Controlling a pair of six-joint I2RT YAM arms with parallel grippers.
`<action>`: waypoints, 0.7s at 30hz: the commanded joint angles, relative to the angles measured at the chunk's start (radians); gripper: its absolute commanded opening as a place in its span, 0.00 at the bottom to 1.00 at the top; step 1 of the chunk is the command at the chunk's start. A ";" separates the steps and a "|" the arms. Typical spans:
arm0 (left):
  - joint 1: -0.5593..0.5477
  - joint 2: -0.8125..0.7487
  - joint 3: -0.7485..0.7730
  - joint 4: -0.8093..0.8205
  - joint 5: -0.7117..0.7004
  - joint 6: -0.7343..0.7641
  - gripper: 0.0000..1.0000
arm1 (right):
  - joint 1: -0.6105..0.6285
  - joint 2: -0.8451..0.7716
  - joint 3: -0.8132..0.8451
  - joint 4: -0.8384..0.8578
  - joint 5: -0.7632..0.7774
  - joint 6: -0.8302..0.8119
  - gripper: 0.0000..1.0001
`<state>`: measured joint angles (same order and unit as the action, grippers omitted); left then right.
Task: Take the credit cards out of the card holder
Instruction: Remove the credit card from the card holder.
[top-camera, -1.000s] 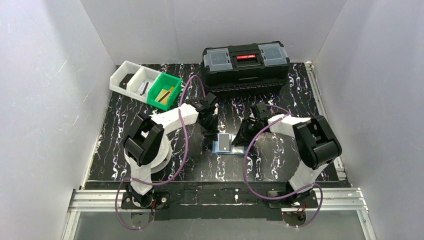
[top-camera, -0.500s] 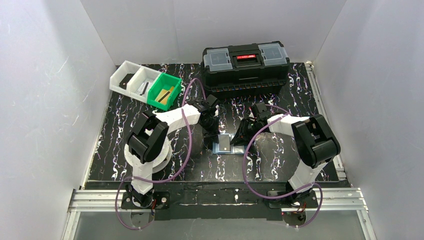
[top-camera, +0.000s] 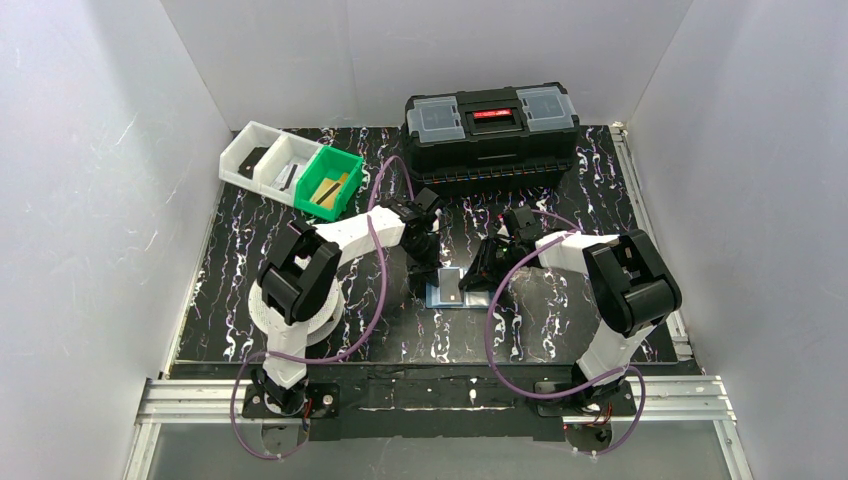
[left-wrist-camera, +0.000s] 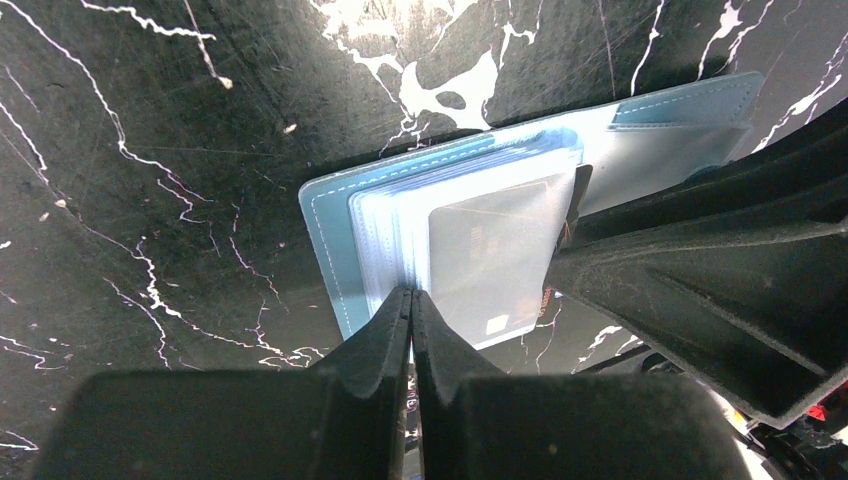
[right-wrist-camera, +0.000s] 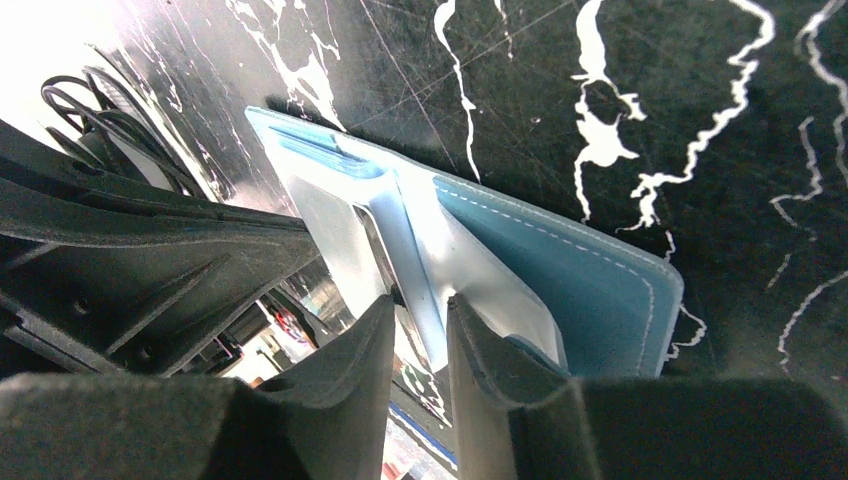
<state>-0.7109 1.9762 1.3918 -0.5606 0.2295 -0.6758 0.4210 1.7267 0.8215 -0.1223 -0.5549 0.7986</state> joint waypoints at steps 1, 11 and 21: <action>-0.024 0.048 0.023 -0.050 -0.040 0.003 0.03 | 0.004 -0.016 -0.009 0.038 -0.023 0.009 0.34; -0.047 0.077 0.045 -0.071 -0.056 -0.018 0.05 | 0.004 -0.002 -0.029 0.076 -0.048 0.025 0.22; -0.035 0.100 0.010 -0.123 -0.149 -0.047 0.00 | -0.025 -0.043 -0.115 0.202 -0.106 0.065 0.34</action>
<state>-0.7403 2.0106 1.4460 -0.6178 0.1837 -0.7185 0.4107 1.7168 0.7563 -0.0139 -0.6064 0.8314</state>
